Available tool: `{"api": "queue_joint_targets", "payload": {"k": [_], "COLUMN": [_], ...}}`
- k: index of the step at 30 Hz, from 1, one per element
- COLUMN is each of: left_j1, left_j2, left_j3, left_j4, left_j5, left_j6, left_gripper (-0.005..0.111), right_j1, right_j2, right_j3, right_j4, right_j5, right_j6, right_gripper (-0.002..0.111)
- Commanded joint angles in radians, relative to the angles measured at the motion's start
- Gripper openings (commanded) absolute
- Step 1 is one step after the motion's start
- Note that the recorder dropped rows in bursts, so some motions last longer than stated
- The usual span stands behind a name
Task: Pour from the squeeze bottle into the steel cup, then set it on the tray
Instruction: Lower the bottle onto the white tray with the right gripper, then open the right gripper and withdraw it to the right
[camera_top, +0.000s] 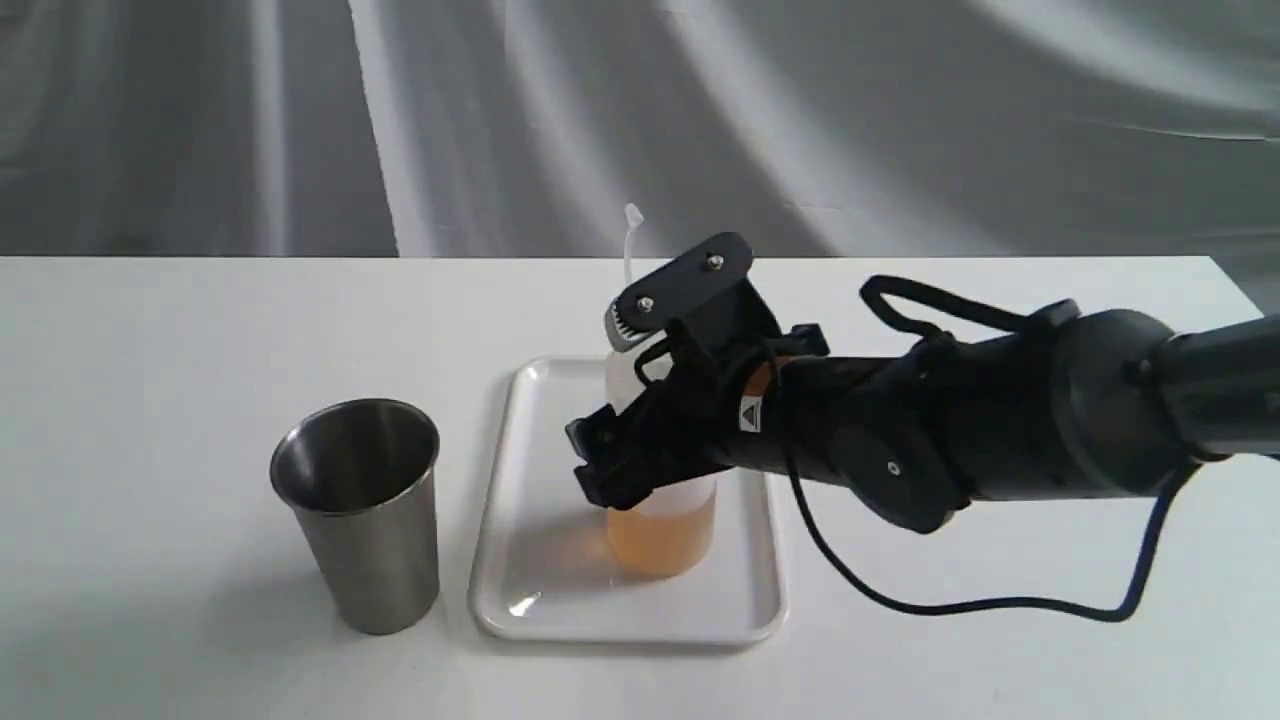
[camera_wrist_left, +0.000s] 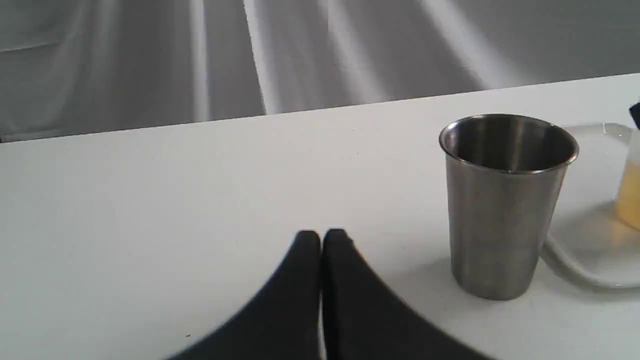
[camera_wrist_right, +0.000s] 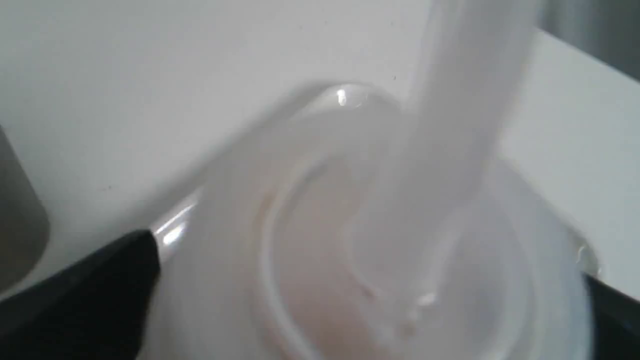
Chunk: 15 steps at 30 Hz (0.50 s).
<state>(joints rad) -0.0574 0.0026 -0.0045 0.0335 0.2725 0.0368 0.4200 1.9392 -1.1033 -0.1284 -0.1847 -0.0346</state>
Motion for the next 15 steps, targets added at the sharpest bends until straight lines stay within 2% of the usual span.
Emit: {"api": "queue_joint_targets", "payload": {"k": [1, 8, 15], "left_j1": [-0.006, -0.006, -0.006], "left_j2": [-0.003, -0.003, -0.003], "left_j3": [0.004, 0.004, 0.004], "left_j4": [-0.001, -0.001, -0.001], "left_j5": [-0.007, -0.007, -0.007], "left_j6": [-0.001, -0.003, -0.003], "left_gripper": [0.000, 0.000, 0.000], "right_j1": [-0.002, -0.002, -0.002], "right_j2": [-0.075, -0.214, -0.425], "right_j3": [0.002, 0.015, 0.145], "right_j4": [-0.050, -0.097, -0.144], "right_j5": [0.036, 0.119, 0.119], "right_j6": [-0.011, -0.011, 0.043], "right_gripper": [0.087, 0.087, 0.087]}}
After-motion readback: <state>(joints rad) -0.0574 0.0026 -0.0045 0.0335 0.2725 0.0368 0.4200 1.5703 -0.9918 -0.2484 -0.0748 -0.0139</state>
